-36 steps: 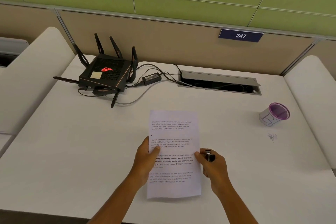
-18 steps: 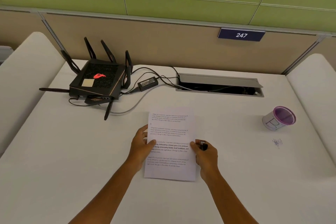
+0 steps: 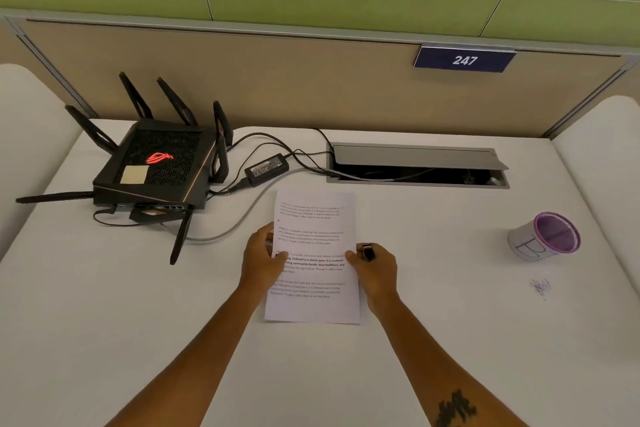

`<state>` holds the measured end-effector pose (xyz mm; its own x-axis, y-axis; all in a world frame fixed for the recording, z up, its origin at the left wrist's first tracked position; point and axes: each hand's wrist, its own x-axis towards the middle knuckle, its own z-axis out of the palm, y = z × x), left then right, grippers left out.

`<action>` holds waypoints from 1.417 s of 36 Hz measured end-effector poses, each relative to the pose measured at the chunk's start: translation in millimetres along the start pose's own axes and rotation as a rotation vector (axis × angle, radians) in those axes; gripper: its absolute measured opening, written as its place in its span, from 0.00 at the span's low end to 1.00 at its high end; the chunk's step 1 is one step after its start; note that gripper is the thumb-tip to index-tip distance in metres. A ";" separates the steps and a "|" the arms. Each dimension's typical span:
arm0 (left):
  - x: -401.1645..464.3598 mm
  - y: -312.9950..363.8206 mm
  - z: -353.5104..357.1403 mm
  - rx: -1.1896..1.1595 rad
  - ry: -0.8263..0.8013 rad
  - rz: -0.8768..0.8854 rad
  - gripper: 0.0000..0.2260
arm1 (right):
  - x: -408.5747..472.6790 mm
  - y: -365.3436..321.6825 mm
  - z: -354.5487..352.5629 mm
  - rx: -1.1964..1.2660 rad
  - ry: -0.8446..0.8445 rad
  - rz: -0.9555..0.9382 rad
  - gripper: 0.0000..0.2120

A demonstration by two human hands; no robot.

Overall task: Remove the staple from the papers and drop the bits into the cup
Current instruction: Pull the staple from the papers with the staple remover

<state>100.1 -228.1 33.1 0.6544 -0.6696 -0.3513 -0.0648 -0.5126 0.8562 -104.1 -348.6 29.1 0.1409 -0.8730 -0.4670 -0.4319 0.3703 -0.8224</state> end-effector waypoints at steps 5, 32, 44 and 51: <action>16.0 -6.2 1.3 0.094 0.028 0.048 0.27 | 9.6 -5.2 4.4 -0.158 0.028 -0.043 0.10; 31.0 -13.3 4.3 0.338 0.095 0.092 0.33 | 11.7 -19.6 13.0 -0.489 0.093 -0.092 0.13; 4.7 -11.0 7.9 0.428 0.131 0.200 0.32 | 17.1 -19.1 -11.3 -0.103 -0.061 -0.084 0.13; -23.1 -35.2 22.9 0.472 0.068 0.311 0.40 | 36.8 -12.8 -51.1 -0.241 -0.162 -0.143 0.24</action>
<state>70.0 -206.9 2.4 0.5969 -0.7991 -0.0715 -0.5813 -0.4922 0.6480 -138.9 -401.8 39.0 0.3473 -0.8416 -0.4137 -0.5930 0.1447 -0.7921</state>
